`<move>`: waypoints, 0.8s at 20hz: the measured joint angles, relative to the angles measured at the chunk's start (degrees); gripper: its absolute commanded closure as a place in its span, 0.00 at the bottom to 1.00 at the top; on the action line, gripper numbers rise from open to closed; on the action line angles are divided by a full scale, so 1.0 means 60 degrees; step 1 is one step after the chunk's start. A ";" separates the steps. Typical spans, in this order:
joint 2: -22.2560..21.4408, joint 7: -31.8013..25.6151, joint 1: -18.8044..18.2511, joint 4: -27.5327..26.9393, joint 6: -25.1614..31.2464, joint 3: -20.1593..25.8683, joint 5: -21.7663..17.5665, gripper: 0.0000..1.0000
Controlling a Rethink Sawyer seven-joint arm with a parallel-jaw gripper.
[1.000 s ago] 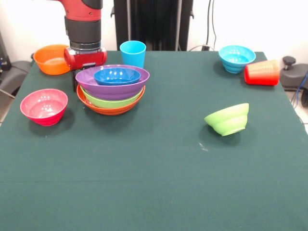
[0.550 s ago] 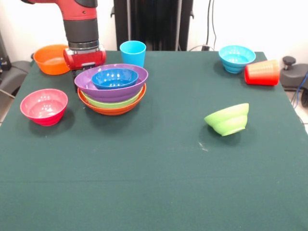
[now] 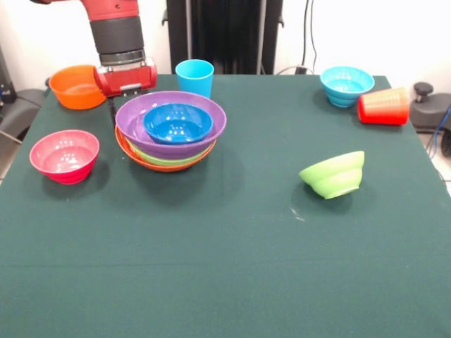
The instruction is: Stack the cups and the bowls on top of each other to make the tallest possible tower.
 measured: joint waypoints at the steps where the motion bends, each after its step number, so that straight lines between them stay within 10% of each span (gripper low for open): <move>1: -0.0051 0.0000 -0.0031 0.0019 0.0030 0.0072 0.0002 0.00; 16: -0.0104 0.0000 0.0804 0.0044 0.0039 0.0065 -0.0003 0.00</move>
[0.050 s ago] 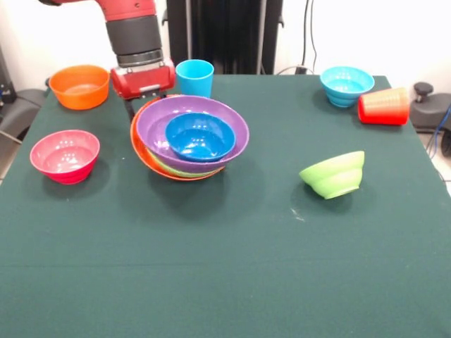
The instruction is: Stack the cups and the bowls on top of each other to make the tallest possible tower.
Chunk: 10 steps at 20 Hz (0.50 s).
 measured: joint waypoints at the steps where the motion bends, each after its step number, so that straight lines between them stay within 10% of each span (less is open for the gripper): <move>1: 0.0027 0.0000 0.0065 0.0000 -0.0009 -0.0032 -0.0003 0.00; 10: 0.0637 0.0002 0.0767 -0.0009 -0.1172 -0.0839 -0.0241 0.00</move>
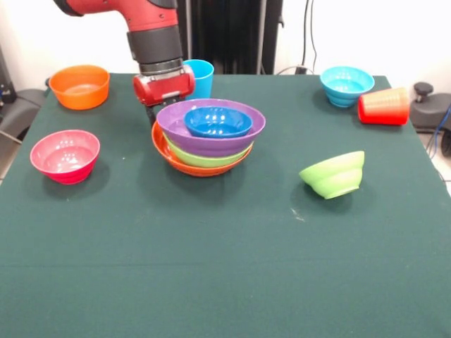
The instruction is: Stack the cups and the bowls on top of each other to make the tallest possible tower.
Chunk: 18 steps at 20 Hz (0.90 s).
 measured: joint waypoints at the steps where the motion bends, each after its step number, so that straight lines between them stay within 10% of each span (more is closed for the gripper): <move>1: 0.0073 0.0000 0.0055 -0.0004 -0.0161 -0.0067 -0.0034 0.00; 18: 0.0408 0.0187 0.0200 0.0003 -0.0904 -0.0325 -0.0190 0.00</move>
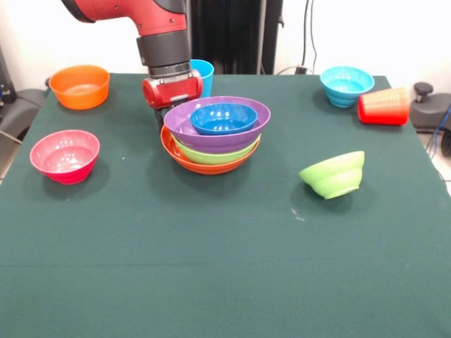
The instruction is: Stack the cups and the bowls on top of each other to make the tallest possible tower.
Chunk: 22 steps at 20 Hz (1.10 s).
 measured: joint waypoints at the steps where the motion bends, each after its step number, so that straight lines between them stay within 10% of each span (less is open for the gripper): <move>1: 0.0000 0.0037 -0.0006 0.0001 0.0000 0.0000 -0.0008 0.00; 22: 0.0090 0.0631 -0.1125 0.0269 0.0012 0.0179 -0.1259 0.00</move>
